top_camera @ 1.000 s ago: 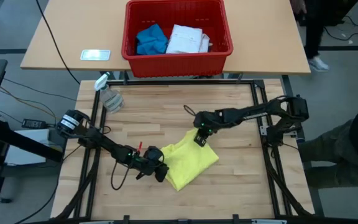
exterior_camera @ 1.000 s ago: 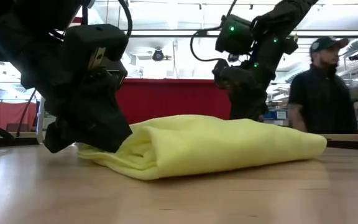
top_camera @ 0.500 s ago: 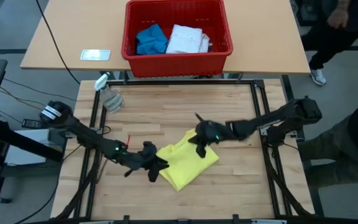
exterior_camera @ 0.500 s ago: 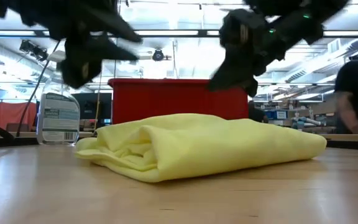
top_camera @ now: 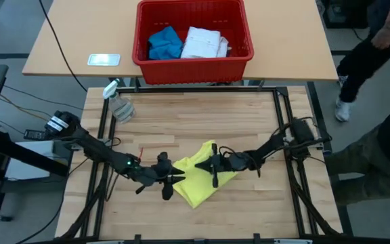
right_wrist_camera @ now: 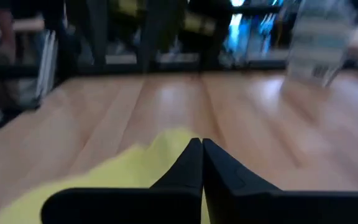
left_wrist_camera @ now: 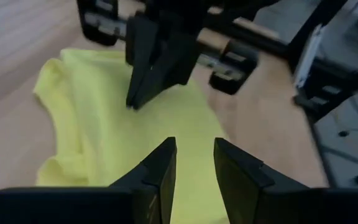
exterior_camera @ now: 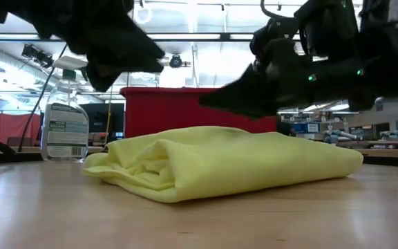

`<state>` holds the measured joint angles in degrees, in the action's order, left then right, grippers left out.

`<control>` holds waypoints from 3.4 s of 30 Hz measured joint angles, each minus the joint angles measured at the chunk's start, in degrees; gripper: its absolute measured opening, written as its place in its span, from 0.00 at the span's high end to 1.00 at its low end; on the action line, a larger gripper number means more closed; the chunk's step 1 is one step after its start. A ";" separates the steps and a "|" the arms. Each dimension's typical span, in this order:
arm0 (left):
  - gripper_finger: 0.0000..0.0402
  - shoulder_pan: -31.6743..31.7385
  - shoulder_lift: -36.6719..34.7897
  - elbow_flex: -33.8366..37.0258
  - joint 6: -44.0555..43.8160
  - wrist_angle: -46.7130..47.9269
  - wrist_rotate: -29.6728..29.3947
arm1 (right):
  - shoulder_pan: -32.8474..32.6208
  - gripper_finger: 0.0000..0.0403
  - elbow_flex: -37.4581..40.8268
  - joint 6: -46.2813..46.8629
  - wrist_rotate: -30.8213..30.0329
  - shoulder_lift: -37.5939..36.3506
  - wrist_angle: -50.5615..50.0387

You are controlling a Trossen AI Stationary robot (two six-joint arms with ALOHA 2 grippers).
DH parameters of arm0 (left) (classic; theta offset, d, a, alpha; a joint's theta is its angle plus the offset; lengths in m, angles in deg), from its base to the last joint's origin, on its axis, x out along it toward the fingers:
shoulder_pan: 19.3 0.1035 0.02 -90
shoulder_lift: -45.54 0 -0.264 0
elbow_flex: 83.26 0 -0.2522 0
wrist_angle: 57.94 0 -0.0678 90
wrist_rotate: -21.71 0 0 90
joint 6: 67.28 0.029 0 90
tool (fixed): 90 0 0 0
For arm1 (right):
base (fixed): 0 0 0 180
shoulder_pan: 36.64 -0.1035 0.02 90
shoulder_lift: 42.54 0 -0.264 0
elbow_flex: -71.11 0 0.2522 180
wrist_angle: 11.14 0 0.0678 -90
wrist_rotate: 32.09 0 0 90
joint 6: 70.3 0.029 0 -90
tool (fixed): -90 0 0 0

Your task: Fold Laundry from Bin

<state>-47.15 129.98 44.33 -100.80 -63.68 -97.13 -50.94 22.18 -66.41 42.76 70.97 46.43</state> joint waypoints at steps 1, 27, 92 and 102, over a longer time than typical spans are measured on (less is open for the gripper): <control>0.72 0.29 0.18 0.04 0.24 0.18 0.00 | 0.05 0.98 -0.29 -0.77 -1.09 2.00 2.74; 0.72 -4.27 0.26 0.02 2.16 -2.00 4.70 | 1.81 0.98 -7.81 -6.63 -2.39 8.22 4.50; 0.74 2.84 -12.18 0.00 -4.77 3.14 0.63 | 6.95 0.99 -7.61 18.14 3.00 -24.84 -57.01; 0.88 6.30 -12.20 0.00 -3.40 2.17 5.86 | 5.67 1.00 -7.62 29.37 14.14 -27.22 -73.61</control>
<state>-40.85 117.79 44.33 -104.21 -61.51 -91.27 -45.28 14.56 -37.04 56.89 43.75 -27.18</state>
